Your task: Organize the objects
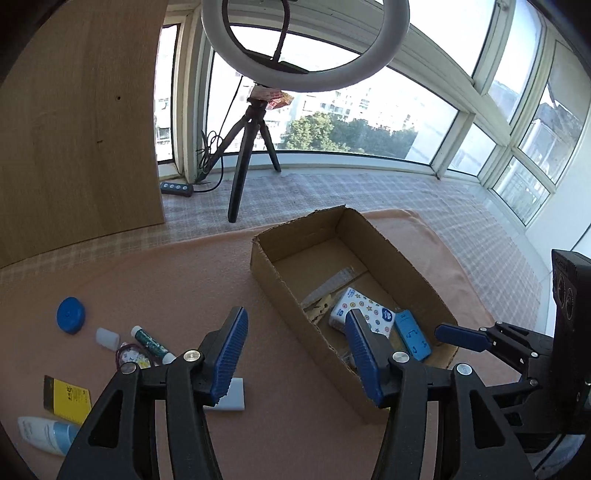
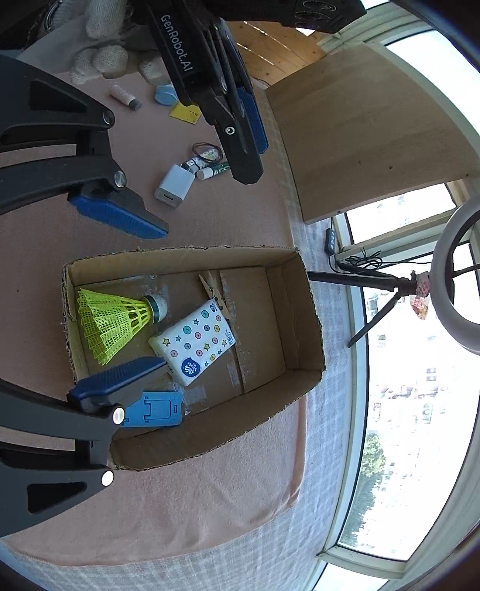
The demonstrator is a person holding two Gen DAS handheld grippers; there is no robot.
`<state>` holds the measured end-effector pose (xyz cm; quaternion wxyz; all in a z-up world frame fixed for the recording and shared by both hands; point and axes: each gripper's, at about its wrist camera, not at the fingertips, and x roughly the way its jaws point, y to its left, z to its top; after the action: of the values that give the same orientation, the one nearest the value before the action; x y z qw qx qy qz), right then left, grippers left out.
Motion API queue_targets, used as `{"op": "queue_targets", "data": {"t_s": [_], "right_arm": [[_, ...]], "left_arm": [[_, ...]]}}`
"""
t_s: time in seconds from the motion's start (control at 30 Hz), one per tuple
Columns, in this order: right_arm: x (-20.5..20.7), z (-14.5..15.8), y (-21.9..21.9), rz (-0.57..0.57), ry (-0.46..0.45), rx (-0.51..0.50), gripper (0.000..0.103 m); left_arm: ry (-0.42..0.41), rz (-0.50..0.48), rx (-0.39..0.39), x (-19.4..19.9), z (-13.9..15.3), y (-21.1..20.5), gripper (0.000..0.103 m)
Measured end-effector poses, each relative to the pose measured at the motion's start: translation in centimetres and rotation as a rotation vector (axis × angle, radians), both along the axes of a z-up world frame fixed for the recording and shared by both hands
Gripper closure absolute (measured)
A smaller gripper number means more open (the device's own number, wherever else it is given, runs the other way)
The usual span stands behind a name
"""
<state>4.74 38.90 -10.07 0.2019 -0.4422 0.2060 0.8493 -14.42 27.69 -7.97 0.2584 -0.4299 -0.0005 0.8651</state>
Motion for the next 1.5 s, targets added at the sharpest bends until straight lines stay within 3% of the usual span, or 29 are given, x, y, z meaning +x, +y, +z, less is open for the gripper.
{"op": "queue_targets", "data": {"t_s": [0.43,0.63,0.9,1.07,1.3,1.5], "right_arm": [[-9.2,-0.1,-5.3,0.149,0.003,-0.083,0.04],[-13.1,-2.0,-7.3,0.174,-0.02,-0.166,0.04],[-18.2,-5.6,-8.5,0.155,-0.082,-0.218,0.041],[-20.2,-7.9,-7.9,0.097,-0.101,-0.285,0.048],[-22.0,-9.3,-7.1,0.055,-0.126,-0.275,0.05],[-23.3,-10.5,-7.9,0.086,-0.163,-0.26,0.051]], "left_arm": [[-0.056,0.223,-0.024,5.1,-1.2,-18.0,0.044],[-0.074,0.31,-0.032,8.2,-1.4,-24.3,0.044],[-0.099,0.381,-0.037,11.4,-1.9,-29.4,0.044],[-0.102,0.428,-0.04,12.7,-1.8,-32.2,0.044],[-0.111,0.468,-0.039,13.5,-1.8,-34.4,0.044],[-0.123,0.471,-0.044,13.3,-2.2,-34.5,0.044]]}}
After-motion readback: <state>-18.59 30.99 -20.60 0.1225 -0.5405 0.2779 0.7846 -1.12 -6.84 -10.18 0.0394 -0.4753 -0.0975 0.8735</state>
